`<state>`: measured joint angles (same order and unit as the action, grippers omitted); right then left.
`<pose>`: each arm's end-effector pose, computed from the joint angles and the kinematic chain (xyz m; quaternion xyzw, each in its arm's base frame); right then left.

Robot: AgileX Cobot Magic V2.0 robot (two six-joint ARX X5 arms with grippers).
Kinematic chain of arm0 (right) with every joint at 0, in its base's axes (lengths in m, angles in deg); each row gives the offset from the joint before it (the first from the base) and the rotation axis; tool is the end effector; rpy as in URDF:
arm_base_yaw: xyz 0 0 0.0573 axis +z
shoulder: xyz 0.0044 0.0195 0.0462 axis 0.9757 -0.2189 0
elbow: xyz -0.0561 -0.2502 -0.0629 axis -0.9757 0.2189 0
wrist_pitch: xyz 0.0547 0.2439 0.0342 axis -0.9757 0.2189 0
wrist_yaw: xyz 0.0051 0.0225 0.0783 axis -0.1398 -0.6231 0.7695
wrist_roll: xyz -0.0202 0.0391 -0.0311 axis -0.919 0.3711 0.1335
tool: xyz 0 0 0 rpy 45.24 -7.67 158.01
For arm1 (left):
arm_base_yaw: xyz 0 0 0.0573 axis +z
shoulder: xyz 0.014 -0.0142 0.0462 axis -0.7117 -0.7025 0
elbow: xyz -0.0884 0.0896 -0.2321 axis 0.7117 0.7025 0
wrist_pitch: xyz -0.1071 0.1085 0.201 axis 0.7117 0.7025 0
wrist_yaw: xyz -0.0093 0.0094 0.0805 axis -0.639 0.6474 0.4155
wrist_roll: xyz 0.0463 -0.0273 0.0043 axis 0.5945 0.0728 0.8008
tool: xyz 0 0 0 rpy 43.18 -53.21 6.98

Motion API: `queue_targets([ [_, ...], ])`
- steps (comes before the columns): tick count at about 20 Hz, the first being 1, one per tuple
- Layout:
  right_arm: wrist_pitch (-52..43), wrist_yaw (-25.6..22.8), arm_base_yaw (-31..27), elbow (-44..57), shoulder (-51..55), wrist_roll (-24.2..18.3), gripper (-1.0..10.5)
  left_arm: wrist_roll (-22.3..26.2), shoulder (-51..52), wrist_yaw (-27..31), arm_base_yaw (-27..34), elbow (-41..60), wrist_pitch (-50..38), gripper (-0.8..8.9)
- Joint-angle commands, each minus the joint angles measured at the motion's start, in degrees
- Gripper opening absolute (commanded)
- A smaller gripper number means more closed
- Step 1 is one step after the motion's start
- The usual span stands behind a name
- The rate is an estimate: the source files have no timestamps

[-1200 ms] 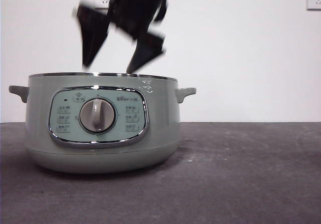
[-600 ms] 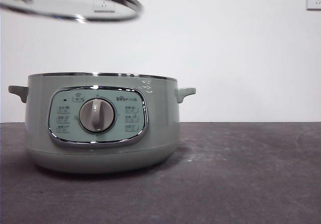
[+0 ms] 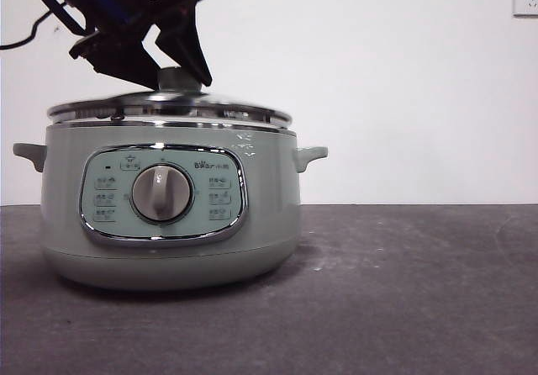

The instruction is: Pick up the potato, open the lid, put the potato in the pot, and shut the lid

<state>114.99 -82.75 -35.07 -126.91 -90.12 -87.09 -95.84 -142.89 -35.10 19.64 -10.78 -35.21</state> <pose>0.1592 0.1414 0.4770 -0.1535 0.2949 0.3105 0.8906 0.2814 -0.1394 0.2925 -0.0086 0.2824 -0.2537 0.9251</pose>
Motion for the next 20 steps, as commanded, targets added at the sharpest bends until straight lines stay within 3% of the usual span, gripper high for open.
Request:
queue_targets([
  [1, -0.24, -0.15, 0.02, 0.04, -0.13, 0.44, 5.0, -1.18, -0.07, -0.83, -0.24, -0.39, -2.32, -0.09],
  [8, -0.24, -0.11, 0.02, 0.04, -0.13, 0.44, 5.0, -1.01, -0.22, -0.66, -2.21, -0.39, 0.59, -0.09],
  [16, 0.83, -0.07, 0.04, 0.04, -0.13, 0.44, 5.0, 1.90, -0.24, 6.73, -3.13, -0.37, 4.28, -0.09],
  [20, 1.22, -0.04, 0.04, 0.04, -0.13, 0.42, 5.0, 2.29, -0.24, 6.80, -3.13, -0.37, 6.60, -0.05],
])
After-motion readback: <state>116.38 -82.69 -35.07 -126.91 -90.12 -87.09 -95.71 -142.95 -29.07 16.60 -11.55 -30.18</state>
